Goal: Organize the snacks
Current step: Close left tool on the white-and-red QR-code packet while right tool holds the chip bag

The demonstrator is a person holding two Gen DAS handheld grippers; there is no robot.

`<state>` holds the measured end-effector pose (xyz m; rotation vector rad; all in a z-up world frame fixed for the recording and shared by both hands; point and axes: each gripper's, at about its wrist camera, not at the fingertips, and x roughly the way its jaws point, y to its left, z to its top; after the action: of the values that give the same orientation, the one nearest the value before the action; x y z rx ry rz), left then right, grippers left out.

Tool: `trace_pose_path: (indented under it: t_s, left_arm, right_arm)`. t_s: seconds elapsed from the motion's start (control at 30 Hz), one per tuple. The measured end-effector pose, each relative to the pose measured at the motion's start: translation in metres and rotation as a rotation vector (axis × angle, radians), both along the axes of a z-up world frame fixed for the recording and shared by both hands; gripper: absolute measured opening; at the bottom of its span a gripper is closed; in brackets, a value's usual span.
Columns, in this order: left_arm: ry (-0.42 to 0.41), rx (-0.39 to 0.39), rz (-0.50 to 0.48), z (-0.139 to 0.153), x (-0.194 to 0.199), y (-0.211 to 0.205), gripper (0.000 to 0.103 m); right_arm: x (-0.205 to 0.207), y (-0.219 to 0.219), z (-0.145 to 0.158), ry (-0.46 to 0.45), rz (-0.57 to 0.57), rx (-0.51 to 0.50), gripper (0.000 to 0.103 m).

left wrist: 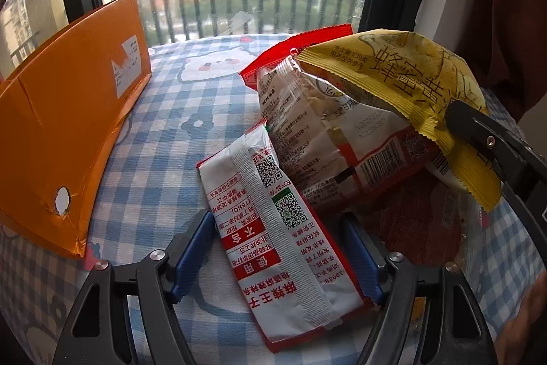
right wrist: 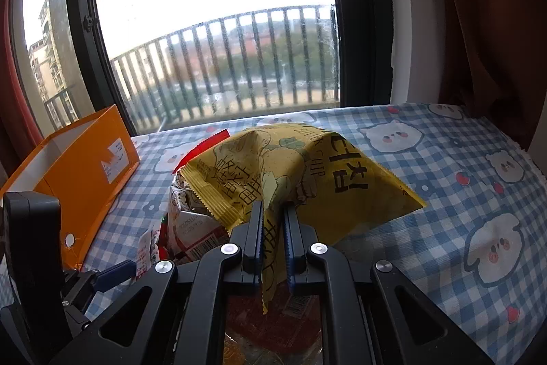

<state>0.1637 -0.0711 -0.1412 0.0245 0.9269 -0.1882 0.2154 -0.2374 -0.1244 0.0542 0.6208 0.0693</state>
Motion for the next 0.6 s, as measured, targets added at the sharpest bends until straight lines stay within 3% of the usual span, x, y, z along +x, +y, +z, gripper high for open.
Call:
trace_pose_path:
  t_s: [0.2, 0.33, 0.4, 0.6]
  left_arm:
    - [-0.013, -0.012, -0.004, 0.002, -0.015, 0.004, 0.065]
    - [0.001, -0.034, 0.016, 0.005, -0.026, 0.009, 0.054]
    - [0.003, -0.042, 0.014, 0.006, -0.029, 0.011, 0.043]
    - [-0.033, 0.005, -0.023, 0.006, -0.052, 0.006, 0.029]
  right_arm:
    - [-0.014, 0.019, -0.004, -0.027, -0.018, -0.087, 0.013]
    - [-0.022, 0.027, -0.003, -0.03, -0.007, -0.088, 0.013]
    - [-0.028, 0.03, -0.001, -0.032, 0.01, -0.083, 0.013]
    - [-0.043, 0.034, -0.001, -0.026, 0.026, -0.079, 0.011]
